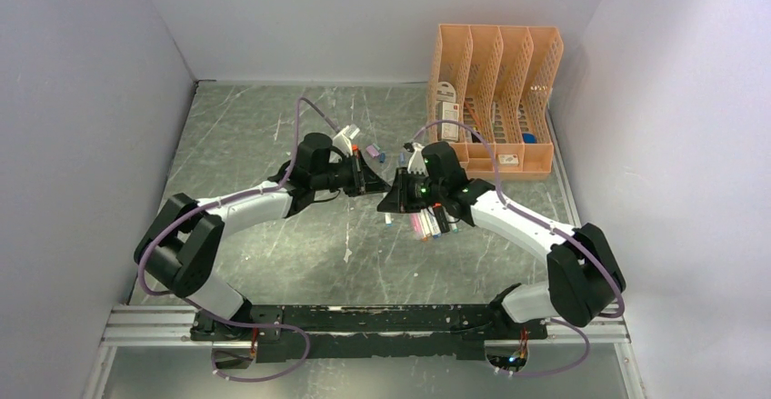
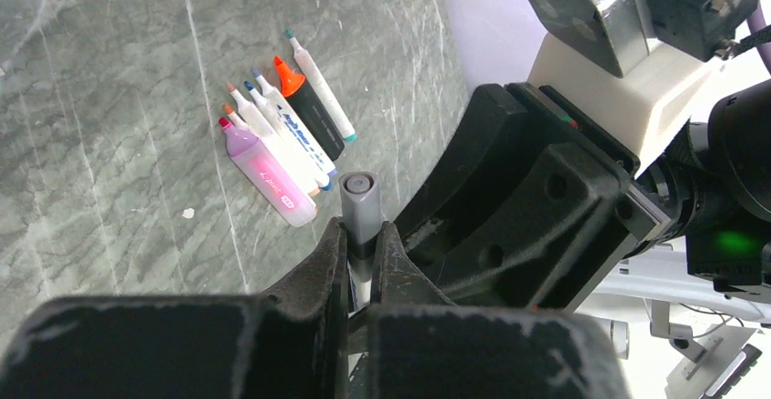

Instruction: Open the pen caps

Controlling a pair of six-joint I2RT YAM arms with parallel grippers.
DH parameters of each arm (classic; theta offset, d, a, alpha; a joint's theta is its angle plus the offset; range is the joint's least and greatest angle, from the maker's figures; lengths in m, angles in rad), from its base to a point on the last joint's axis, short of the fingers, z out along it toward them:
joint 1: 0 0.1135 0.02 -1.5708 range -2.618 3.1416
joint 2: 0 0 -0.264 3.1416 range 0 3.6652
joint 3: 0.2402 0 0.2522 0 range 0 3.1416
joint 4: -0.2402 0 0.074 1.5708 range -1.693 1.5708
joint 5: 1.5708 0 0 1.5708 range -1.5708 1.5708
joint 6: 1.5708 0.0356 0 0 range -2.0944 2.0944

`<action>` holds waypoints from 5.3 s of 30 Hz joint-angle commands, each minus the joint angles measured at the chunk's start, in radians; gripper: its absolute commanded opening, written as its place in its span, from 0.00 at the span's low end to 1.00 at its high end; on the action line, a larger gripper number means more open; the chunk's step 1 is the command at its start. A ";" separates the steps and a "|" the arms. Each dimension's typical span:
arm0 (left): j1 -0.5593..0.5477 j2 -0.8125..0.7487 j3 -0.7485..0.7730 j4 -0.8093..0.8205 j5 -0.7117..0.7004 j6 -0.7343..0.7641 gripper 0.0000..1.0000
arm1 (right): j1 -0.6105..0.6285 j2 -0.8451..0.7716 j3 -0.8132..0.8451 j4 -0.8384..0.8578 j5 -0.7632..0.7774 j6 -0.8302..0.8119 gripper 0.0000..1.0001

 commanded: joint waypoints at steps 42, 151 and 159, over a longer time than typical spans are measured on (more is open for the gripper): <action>0.121 -0.098 -0.040 -0.078 -0.052 0.079 0.07 | 0.095 0.134 0.147 0.030 -0.004 -0.018 0.00; 0.286 0.563 0.658 -0.595 -0.402 0.391 0.16 | -0.064 -0.107 -0.003 -0.287 0.451 -0.171 0.69; 0.278 0.585 0.692 -0.627 -0.403 0.399 0.19 | -0.087 -0.098 -0.010 -0.275 0.426 -0.178 0.69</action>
